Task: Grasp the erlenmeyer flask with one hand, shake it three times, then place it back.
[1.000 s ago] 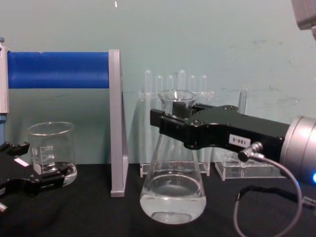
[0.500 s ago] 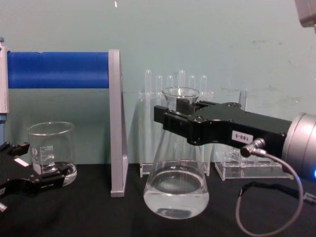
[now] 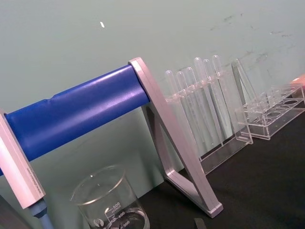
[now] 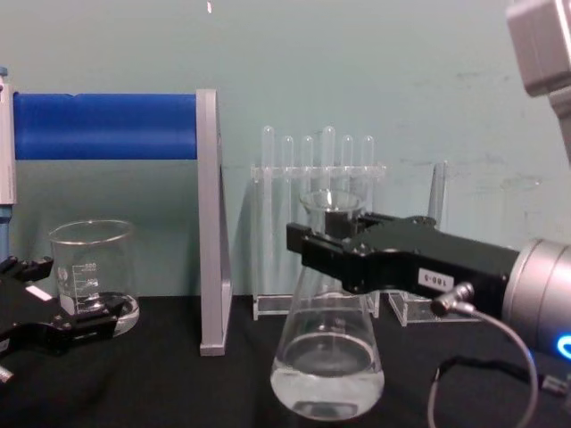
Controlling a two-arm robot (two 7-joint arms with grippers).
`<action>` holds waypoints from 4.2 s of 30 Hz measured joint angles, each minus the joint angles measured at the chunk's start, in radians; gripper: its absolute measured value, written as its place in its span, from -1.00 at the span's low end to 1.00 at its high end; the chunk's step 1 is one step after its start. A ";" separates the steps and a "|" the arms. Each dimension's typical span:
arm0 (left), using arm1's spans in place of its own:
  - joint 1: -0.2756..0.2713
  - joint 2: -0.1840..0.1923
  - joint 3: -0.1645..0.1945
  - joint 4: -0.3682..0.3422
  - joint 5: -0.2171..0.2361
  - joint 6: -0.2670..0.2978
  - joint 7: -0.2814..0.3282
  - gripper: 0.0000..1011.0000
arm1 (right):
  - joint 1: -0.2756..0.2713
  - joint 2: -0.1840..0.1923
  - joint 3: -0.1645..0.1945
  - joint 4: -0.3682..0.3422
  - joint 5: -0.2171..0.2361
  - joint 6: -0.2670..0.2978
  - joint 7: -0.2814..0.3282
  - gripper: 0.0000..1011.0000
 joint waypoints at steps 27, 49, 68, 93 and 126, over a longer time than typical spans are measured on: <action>0.000 0.000 0.000 0.000 0.000 0.000 0.000 0.98 | -0.025 -0.020 0.000 0.103 -0.016 -0.052 0.021 -0.11; 0.000 0.000 0.000 0.000 0.000 0.000 0.000 0.98 | -0.025 -0.026 -0.001 0.117 -0.021 -0.043 0.026 -0.11; 0.000 0.000 0.000 0.000 0.000 0.000 0.000 0.98 | -0.026 -0.028 -0.006 0.122 -0.024 -0.034 0.026 -0.11; 0.000 0.000 0.000 0.000 0.000 0.000 0.000 0.98 | -0.027 -0.027 -0.006 0.121 -0.025 -0.031 0.026 0.71; 0.000 0.000 0.000 0.000 0.000 0.000 0.000 0.98 | -0.147 0.169 0.053 -0.044 0.054 0.004 0.099 0.98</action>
